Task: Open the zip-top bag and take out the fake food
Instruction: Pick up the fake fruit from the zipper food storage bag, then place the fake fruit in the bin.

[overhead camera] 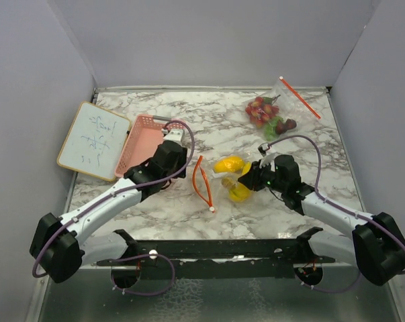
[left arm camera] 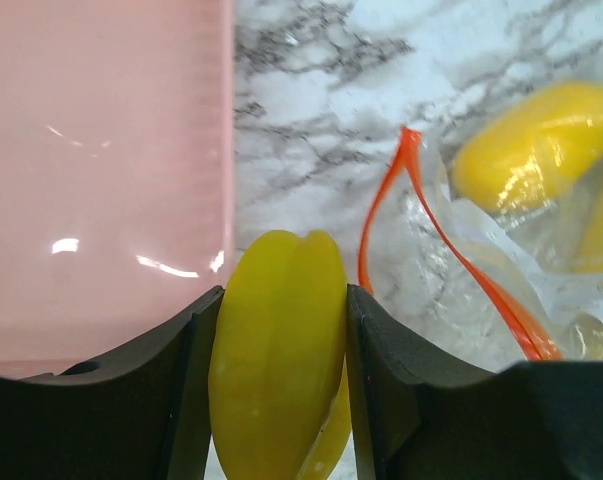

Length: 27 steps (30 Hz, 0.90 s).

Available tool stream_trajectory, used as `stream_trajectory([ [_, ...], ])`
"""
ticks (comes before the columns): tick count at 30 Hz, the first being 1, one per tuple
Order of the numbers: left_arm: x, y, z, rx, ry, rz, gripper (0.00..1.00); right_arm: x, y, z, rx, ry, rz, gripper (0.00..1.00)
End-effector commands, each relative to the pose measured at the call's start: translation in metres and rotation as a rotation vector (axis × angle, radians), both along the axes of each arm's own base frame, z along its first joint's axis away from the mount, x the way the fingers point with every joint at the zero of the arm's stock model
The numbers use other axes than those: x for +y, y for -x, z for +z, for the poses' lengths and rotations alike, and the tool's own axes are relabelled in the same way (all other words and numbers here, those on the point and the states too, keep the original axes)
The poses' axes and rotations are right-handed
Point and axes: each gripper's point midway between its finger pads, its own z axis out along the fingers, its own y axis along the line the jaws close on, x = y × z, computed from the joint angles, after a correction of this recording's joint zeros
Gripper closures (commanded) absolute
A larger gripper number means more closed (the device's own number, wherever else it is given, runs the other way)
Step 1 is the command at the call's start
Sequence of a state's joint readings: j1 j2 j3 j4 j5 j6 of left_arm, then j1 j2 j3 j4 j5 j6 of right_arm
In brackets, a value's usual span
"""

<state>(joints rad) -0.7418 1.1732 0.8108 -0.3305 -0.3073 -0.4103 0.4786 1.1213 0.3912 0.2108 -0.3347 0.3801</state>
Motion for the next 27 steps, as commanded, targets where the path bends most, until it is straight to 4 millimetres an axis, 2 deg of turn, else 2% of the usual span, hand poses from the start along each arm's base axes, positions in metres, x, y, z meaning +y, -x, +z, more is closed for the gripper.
stream_trajectory([
  [1,0.031,-0.026,0.04,-0.125,0.036,0.175,0.94,0.003,0.001,0.005,-0.026,-0.022,0.018,0.84],
  [5,0.055,-0.054,0.049,-0.188,0.043,0.29,0.93,0.003,0.001,0.008,-0.037,-0.022,0.018,0.84],
  [10,0.085,-0.074,0.028,-0.159,0.013,0.397,0.9,-0.002,0.003,0.012,-0.045,-0.015,0.0,0.84],
  [11,0.092,-0.077,0.025,-0.163,0.008,0.416,0.87,-0.004,0.003,0.011,-0.047,-0.009,-0.006,0.84],
  [13,0.1,-0.081,0.024,-0.168,0.013,0.43,0.76,-0.007,0.004,0.008,-0.049,0.001,-0.018,0.84],
  [17,0.104,-0.082,0.032,-0.202,0.039,0.441,0.5,-0.01,0.004,0.004,-0.045,0.017,-0.023,0.84],
  [22,0.106,-0.077,0.038,-0.241,0.112,0.478,0.02,-0.009,0.001,0.005,-0.048,0.019,-0.029,0.84],
  [27,0.099,-0.071,0.038,-0.234,0.156,0.439,0.01,-0.009,0.0,0.003,-0.043,0.019,-0.034,0.84],
])
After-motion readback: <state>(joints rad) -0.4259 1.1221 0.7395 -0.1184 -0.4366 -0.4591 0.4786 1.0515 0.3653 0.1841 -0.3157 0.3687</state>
